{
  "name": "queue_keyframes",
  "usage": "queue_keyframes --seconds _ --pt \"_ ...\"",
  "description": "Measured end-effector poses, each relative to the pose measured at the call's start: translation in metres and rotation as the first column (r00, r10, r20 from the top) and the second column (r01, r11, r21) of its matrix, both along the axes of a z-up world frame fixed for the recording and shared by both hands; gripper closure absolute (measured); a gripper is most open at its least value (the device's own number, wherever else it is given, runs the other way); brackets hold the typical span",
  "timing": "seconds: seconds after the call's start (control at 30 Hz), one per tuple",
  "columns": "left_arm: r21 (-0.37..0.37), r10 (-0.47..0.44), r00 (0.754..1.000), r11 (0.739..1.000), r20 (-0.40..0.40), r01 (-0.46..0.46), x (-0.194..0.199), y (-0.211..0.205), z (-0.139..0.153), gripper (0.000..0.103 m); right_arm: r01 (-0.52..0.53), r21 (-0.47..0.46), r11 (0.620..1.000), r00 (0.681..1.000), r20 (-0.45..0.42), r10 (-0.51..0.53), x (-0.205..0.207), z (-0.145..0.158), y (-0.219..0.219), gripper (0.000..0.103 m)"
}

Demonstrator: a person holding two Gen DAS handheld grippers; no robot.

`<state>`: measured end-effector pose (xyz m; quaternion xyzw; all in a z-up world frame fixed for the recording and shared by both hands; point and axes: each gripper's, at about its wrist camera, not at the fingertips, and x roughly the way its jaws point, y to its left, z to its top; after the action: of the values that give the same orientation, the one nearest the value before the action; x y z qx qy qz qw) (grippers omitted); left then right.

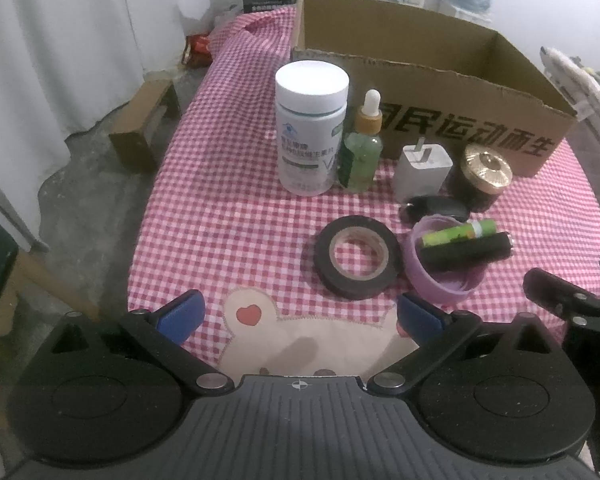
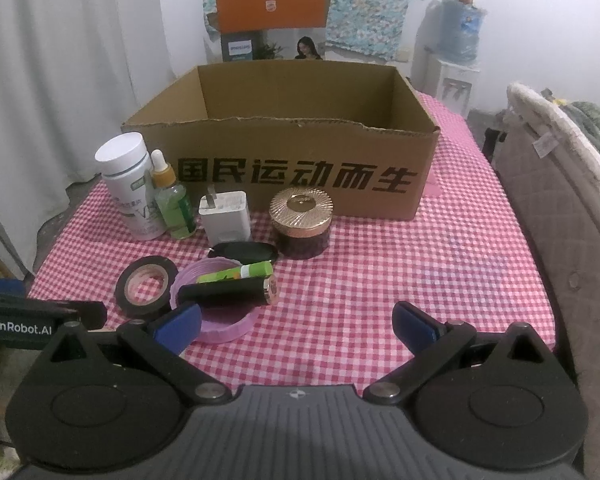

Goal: Organize rigid objects

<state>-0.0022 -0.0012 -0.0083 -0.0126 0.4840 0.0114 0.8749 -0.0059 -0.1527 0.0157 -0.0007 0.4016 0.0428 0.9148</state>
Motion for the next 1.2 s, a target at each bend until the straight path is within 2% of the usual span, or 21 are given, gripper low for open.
queue_keyframes --seconds 0.63,1.2 --pt "-0.006 -0.010 0.999 1.000 -0.037 0.010 0.0015 -0.0004 -0.0056 0.000 0.002 -0.002 1.000 1.000 -0.018 -0.002 0.0023 -0.0021 0.0021 0.000" --pt "-0.013 -0.008 0.999 1.000 -0.036 0.007 0.0017 0.0027 -0.0062 0.000 -0.008 -0.008 1.000 1.000 -0.019 0.008 0.0043 -0.0011 0.0054 0.000"
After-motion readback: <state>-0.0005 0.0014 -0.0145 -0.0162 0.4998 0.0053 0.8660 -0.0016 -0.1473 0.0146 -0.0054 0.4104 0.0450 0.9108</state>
